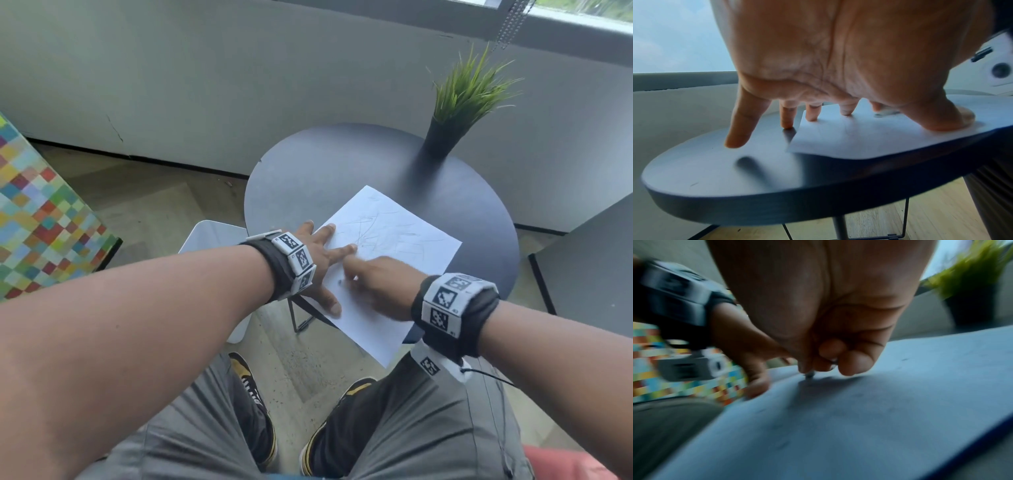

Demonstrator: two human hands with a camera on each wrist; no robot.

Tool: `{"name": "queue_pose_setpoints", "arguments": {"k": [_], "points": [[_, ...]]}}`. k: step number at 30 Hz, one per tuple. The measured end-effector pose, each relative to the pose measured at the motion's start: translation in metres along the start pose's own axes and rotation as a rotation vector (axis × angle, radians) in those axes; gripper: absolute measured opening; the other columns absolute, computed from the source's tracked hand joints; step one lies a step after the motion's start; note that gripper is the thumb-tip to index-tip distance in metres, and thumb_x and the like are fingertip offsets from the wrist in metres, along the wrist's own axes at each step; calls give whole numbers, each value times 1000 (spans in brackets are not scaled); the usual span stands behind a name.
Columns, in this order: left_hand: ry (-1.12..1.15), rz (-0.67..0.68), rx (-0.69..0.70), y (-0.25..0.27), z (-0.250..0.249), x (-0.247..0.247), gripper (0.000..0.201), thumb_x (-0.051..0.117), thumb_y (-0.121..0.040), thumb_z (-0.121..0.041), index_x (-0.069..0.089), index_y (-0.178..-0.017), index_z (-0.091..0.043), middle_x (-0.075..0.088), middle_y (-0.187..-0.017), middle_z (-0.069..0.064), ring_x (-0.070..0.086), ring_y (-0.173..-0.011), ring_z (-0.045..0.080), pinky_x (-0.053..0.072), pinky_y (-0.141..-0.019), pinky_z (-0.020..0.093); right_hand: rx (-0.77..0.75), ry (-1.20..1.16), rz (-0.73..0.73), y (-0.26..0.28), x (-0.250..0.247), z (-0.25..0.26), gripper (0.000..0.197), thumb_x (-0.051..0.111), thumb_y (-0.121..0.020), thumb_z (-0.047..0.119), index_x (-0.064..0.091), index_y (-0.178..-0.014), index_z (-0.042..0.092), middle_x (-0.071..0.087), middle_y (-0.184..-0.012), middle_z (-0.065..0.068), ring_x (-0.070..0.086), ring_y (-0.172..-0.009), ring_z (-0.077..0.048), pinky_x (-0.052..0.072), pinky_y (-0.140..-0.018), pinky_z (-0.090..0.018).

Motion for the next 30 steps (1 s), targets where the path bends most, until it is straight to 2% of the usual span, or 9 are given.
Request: {"name": "queue_pose_setpoints", "arguments": {"k": [2, 6, 9, 11, 15, 19, 24, 27, 30], "points": [[-31, -16, 2, -1, -2, -1, 124, 52, -55, -98, -8, -152, -50, -5, -167, 5, 4, -150, 37, 21, -108, 73, -44, -6, 48, 2, 1, 1, 16, 46, -95, 24, 48, -110, 19, 63, -99, -8, 50, -81, -24, 43, -70, -35], [-61, -58, 13, -1, -4, -2, 126, 51, -57, -97, -3, -156, -42, 3, -165, 15, 13, -148, 37, 21, -113, 64, 201, -23, -151, -8, -18, -36, 20, 43, -95, 39, 46, -103, 20, 62, -96, -13, 57, -83, -33, 48, -72, -38], [-62, -60, 14, 0, -5, -2, 124, 53, -60, -95, 0, -157, -39, 3, -165, 17, 14, -148, 36, 24, -113, 59, 3, 16, 8, -1, -1, 6, 22, 44, -95, 20, 44, -117, 18, 63, -101, -11, 58, -90, -34, 45, -71, -37], [-71, -55, 11, 0, -6, -3, 125, 53, -61, -95, -2, -158, -38, 2, -165, 18, 13, -149, 37, 23, -113, 58, -68, 11, 84, 1, 3, 12, 17, 46, -96, 20, 48, -113, 19, 63, -103, -8, 58, -94, -32, 42, -72, -36], [-76, -45, -1, 0, -7, -3, 126, 52, -61, -95, -4, -158, -37, 1, -165, 19, 13, -148, 37, 22, -114, 59, 214, 0, -123, -12, -21, -37, 13, 43, -96, 34, 43, -100, 21, 62, -101, -13, 56, -85, -32, 45, -71, -36], [-60, -29, 0, 1, -7, -3, 125, 55, -62, -94, -3, -158, -38, 0, -165, 19, 11, -150, 37, 22, -114, 60, -52, -10, 55, -2, 4, 13, 15, 45, -97, 23, 45, -111, 19, 62, -100, -11, 57, -87, -31, 43, -69, -37], [-62, -31, -8, 0, -7, -1, 126, 51, -60, -96, -5, -157, -39, 0, -165, 17, 13, -149, 36, 23, -112, 63, 192, -1, -119, -13, -24, -41, 20, 43, -95, 36, 47, -104, 19, 63, -98, -12, 58, -88, -33, 48, -74, -38], [-53, -15, -6, 2, -5, -1, 126, 54, -60, -95, -5, -157, -40, -3, -166, 16, 9, -150, 36, 20, -113, 65, 7, 56, -21, -6, -6, -9, 23, 45, -95, 22, 44, -117, 18, 62, -98, -10, 58, -89, -32, 46, -71, -36], [-54, -10, 9, 2, -5, -2, 126, 54, -60, -95, -5, -156, -40, -3, -166, 16, 9, -150, 36, 21, -114, 64, -49, 12, 77, 0, -2, -9, 18, 47, -96, 31, 50, -111, 23, 59, -95, 0, 54, -86, -25, 38, -69, -31]]}}
Point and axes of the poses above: each hand's wrist, its own y-axis away from the middle knuckle, its own x-axis out of the palm, z = x × y, the point moved 5 cm from there along -y, towards the middle knuckle
